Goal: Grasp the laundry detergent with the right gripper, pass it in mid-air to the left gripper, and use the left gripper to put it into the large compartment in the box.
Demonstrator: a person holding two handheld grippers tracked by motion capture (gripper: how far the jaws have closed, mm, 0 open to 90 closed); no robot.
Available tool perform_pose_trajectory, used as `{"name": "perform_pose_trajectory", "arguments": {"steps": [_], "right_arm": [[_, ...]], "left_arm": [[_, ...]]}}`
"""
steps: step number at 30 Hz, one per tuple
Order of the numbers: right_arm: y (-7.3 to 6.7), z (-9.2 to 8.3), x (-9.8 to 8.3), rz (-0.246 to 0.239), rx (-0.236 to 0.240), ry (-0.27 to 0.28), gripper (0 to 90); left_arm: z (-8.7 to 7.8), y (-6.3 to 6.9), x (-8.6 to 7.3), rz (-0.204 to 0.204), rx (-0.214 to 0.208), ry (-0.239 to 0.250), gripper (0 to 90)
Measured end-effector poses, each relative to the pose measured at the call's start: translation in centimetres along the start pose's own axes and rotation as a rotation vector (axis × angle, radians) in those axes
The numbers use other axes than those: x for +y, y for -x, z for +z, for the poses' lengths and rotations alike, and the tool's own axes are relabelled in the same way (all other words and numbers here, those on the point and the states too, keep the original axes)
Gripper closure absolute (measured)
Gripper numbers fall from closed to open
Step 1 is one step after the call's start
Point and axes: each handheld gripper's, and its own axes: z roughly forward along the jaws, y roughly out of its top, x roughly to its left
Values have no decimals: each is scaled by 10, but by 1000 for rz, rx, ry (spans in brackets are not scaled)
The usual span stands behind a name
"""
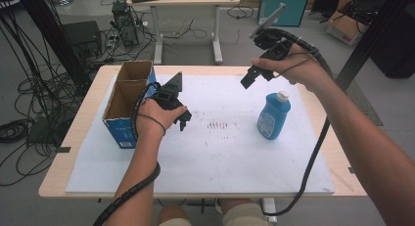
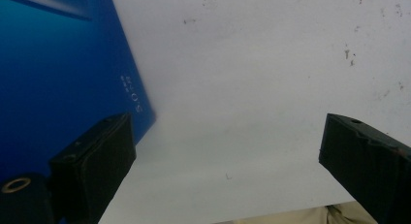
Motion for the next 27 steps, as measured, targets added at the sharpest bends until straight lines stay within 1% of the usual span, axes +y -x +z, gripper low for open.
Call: {"name": "perform_pose_trajectory", "arguments": {"steps": [2,4,5,6,7,10,13,16,17,18,19,22,23,24,26,27], "right_arm": [[2,-3,-5,-8,-2,2,104],[3,-5,-12,-4,1,3,103],[3,-5,-12,-4,1,3,103],[5,-7,-18,-4,-2,11,103],[6,-8,-21,7,-2,17,103],[13,-10,-31,2,-7,22,102],[19,-13,-41,10,-16,26,102],[24,-15,-52,16,-20,35,100],[26,-16,-55,18,-24,36,100],[26,-16,-55,18,-24,36,100],[29,-17,-62,21,-26,44,98],[33,-17,-69,30,-34,50,97],[37,-18,-75,25,-36,64,95],[39,-18,-78,39,-35,65,94],[43,-17,-85,37,-38,75,90],[44,-17,-88,35,-42,78,90]], "left_arm": [[0,1,0,0,3,2,66],[0,1,-1,3,0,3,65],[0,1,-1,3,0,3,65],[0,1,-1,7,0,4,65],[0,2,-1,7,2,5,65],[-1,3,-1,10,4,7,65],[-1,4,-2,13,1,7,65],[-1,5,-2,16,7,14,65],[-1,6,-2,18,2,14,65],[-1,6,-2,18,2,14,65],[-1,6,-2,22,5,16,65],[-1,7,-3,23,1,16,65],[-1,8,-3,32,6,20,65],[-1,8,-3,34,7,21,65],[-2,8,-3,35,8,25,65],[-2,8,-3,36,2,23,65]]}}
